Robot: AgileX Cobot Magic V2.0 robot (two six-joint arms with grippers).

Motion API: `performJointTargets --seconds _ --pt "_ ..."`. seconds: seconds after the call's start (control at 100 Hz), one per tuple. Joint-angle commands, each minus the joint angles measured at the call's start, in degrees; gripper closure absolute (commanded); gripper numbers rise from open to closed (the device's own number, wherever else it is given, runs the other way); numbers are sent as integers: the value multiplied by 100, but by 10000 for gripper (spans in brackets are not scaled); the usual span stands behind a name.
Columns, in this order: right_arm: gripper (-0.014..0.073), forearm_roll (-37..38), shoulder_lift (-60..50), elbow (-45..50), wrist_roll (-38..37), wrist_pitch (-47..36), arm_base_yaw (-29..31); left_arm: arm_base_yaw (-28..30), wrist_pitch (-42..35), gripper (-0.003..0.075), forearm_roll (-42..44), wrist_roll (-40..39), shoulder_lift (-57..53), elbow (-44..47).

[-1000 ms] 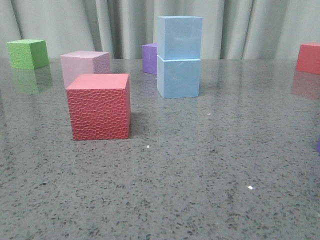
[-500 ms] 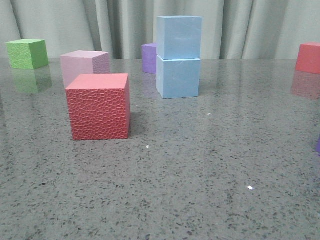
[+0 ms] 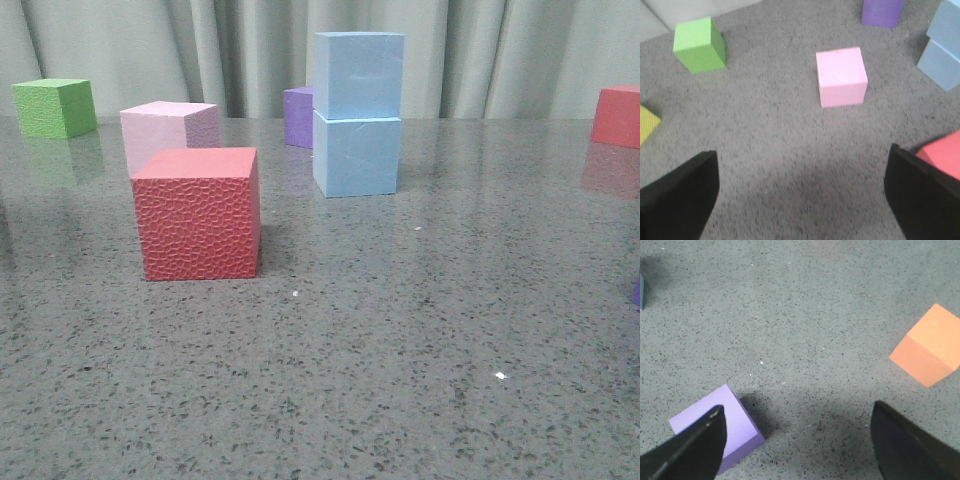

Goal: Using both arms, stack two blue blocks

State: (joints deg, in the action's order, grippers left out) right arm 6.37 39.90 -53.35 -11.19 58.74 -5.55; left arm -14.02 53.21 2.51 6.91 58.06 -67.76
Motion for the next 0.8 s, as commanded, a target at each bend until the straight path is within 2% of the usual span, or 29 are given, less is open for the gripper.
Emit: performJointTargets --seconds 0.0,0.18,0.43,0.62,0.79 --pt "4 67 -1 -144 57 -293 23 13 -475 81 125 -281 -454 207" --pt "4 67 -1 -144 57 -293 23 13 -464 81 484 -691 -1215 819" --pt "4 67 -1 -144 57 -293 23 13 -417 81 503 -1072 -2023 1489" --pt "4 67 -1 -144 57 -299 23 13 -417 81 915 -1474 -2241 2031" --pt "4 67 -1 -127 57 -299 23 13 -556 81 866 -1570 -2251 2180"
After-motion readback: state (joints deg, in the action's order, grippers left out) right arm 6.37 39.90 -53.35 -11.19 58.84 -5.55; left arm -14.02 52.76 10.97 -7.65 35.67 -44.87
